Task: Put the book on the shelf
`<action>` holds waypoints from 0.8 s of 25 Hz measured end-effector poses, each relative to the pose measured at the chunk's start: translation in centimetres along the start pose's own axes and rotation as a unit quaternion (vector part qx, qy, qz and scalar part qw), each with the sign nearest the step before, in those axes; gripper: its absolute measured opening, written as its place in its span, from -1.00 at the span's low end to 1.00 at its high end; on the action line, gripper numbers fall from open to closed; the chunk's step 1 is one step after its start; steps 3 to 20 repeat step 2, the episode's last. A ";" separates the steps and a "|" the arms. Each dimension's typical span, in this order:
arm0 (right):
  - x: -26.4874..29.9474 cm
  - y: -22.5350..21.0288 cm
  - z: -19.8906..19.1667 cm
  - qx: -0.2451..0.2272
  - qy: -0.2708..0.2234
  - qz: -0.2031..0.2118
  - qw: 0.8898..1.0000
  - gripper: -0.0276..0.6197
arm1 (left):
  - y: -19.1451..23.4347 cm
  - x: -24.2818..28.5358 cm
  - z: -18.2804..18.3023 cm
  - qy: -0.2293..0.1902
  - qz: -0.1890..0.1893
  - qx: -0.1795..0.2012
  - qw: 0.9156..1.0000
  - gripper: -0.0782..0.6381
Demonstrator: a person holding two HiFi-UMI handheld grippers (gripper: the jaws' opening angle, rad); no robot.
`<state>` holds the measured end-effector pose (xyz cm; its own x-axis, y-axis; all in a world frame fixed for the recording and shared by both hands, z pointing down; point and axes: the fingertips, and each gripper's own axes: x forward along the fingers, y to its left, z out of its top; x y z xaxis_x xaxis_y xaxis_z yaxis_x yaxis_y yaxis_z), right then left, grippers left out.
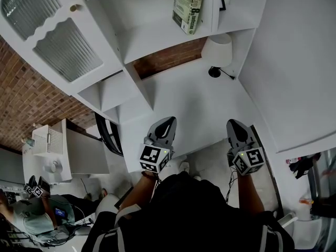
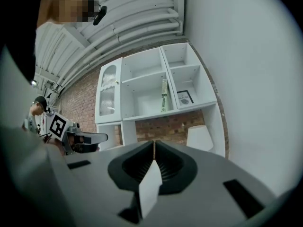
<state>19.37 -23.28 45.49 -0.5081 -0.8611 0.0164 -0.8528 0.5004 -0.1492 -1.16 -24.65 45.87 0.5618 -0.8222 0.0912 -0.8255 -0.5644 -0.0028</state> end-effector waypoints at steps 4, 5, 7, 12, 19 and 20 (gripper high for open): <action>-0.3 0.2 -0.2 0.007 0.000 -0.002 1.000 -0.80 | 0.3 -0.3 0.0 0.000 0.002 -0.001 1.000 -0.73; -0.3 0.2 -0.2 0.007 0.000 -0.002 1.000 -0.80 | 0.3 -0.3 0.0 0.000 0.002 -0.001 1.000 -0.73; -0.3 0.2 -0.2 0.007 0.000 -0.002 1.000 -0.80 | 0.3 -0.3 0.0 0.000 0.002 -0.001 1.000 -0.73; -0.3 0.2 -0.2 0.007 0.000 -0.002 1.000 -0.80 | 0.3 -0.3 0.0 0.000 0.002 -0.001 1.000 -0.73; -0.3 0.2 -0.2 0.007 0.000 -0.002 1.000 -0.80 | 0.3 -0.3 0.0 0.000 0.002 -0.001 1.000 -0.73; -0.3 0.2 -0.2 0.007 0.000 -0.002 1.000 -0.80 | 0.3 -0.3 0.0 0.000 0.002 -0.001 1.000 -0.73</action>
